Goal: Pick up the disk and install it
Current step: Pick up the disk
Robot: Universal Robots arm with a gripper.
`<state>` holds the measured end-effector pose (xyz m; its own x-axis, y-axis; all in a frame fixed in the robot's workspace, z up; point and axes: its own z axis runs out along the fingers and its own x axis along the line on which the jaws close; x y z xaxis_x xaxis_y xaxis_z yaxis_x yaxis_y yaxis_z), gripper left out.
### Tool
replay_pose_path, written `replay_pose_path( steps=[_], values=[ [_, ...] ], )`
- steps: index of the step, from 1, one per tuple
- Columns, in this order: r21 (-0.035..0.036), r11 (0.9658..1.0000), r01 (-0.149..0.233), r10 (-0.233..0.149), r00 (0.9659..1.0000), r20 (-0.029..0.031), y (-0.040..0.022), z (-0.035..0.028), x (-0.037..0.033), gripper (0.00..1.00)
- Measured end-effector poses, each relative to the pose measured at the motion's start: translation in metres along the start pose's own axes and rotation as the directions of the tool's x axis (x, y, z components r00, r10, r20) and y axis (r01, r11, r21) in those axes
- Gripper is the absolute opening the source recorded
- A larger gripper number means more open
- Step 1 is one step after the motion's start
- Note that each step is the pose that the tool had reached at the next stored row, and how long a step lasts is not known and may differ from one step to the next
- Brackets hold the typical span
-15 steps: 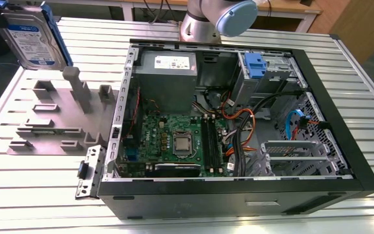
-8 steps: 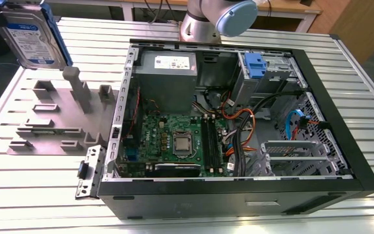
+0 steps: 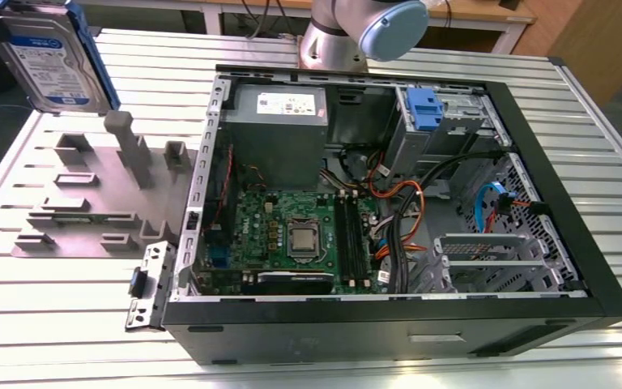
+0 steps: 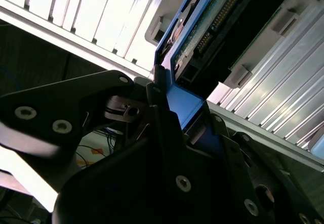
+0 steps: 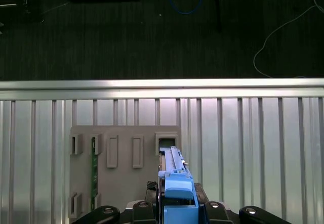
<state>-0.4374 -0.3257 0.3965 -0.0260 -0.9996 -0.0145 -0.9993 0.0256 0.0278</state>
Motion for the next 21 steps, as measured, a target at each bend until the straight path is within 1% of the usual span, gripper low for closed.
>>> replay_pose_path(
  steps=[21],
  values=[
    [0.0,1.0,0.0,0.0,1.0,0.0,0.0001,-0.0047,-0.0001,0.36]
  ],
)
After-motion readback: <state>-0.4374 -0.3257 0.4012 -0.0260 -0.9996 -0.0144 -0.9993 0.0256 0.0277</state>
